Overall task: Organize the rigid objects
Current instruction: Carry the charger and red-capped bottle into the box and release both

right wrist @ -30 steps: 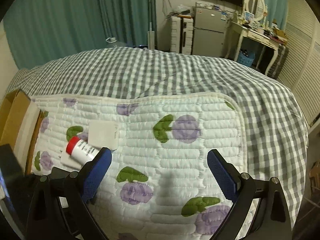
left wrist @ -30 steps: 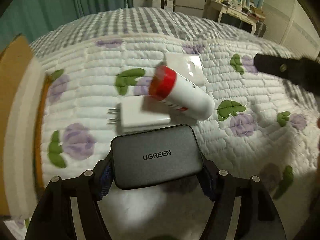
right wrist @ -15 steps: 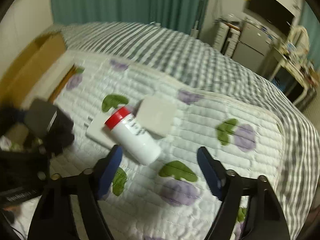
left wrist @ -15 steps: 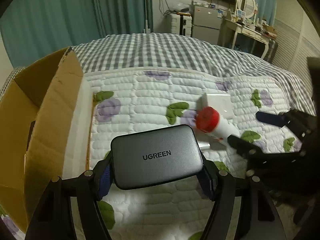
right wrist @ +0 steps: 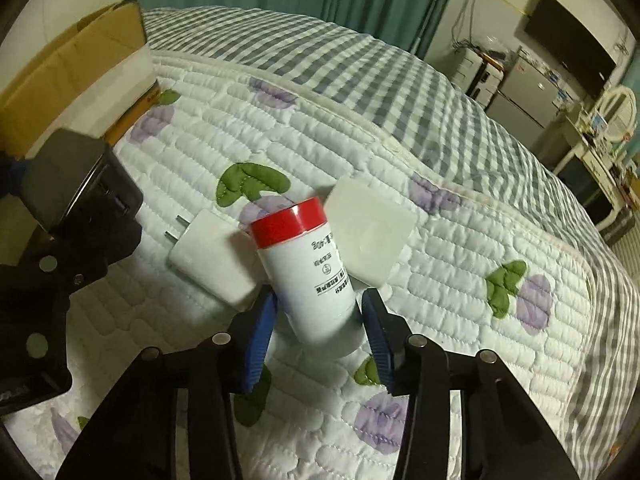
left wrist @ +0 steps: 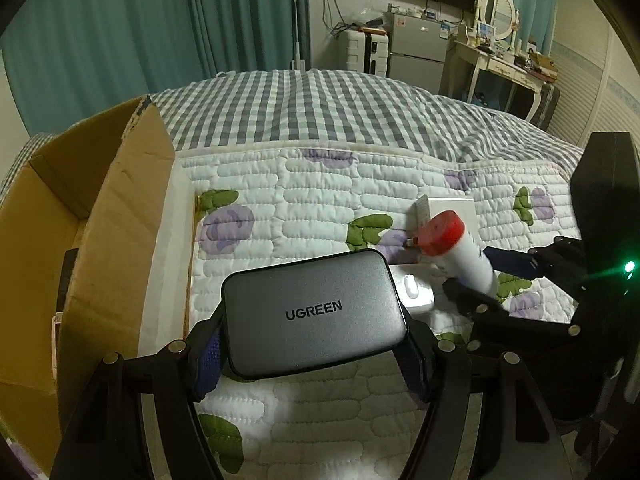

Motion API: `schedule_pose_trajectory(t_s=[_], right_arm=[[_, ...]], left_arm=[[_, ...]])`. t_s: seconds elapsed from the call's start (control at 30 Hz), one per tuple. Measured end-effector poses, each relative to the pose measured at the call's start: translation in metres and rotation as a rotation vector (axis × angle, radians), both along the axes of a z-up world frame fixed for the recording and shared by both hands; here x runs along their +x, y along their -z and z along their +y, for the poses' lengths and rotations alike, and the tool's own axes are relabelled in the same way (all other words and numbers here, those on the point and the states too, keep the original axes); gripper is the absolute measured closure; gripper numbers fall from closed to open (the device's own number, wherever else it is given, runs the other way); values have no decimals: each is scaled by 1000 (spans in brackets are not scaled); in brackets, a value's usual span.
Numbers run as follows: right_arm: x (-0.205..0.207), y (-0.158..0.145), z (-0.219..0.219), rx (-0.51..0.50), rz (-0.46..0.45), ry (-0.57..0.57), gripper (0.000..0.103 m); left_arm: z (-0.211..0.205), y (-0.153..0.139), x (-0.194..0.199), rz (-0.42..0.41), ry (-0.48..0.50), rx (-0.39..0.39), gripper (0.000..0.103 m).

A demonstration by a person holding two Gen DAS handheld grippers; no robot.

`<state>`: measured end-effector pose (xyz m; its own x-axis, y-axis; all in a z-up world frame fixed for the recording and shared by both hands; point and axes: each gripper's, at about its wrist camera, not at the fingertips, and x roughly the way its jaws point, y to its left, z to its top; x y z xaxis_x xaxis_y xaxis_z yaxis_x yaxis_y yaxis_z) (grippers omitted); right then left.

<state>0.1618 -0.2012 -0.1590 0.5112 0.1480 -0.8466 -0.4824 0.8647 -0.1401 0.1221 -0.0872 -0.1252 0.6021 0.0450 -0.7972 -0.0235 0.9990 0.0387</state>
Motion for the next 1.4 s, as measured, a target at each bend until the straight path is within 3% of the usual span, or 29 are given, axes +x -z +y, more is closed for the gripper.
schedule_pose_trajectory(t_s=[0.2, 0.37, 0.53, 0.83, 1.13, 1.4], right_arm=[[-14, -25, -13, 50, -40, 60, 65], [-31, -56, -17, 29, -151, 101, 68], [-47, -86, -19, 56, -191, 150, 69], [-82, -148, -1, 40, -280, 146, 69], [-101, -208, 30, 161, -245, 130, 69], [-101, -230, 87, 179, -262, 49, 69]], left_arm=[[-3, -18, -12, -30, 17, -3, 31], [0, -46, -27, -77, 35, -14, 31], [8, -76, -45, -128, 36, -27, 31], [30, -129, -72, -204, 41, -64, 31], [75, -173, -85, -248, 53, -69, 31], [134, -169, -81, -262, -20, -27, 31]])
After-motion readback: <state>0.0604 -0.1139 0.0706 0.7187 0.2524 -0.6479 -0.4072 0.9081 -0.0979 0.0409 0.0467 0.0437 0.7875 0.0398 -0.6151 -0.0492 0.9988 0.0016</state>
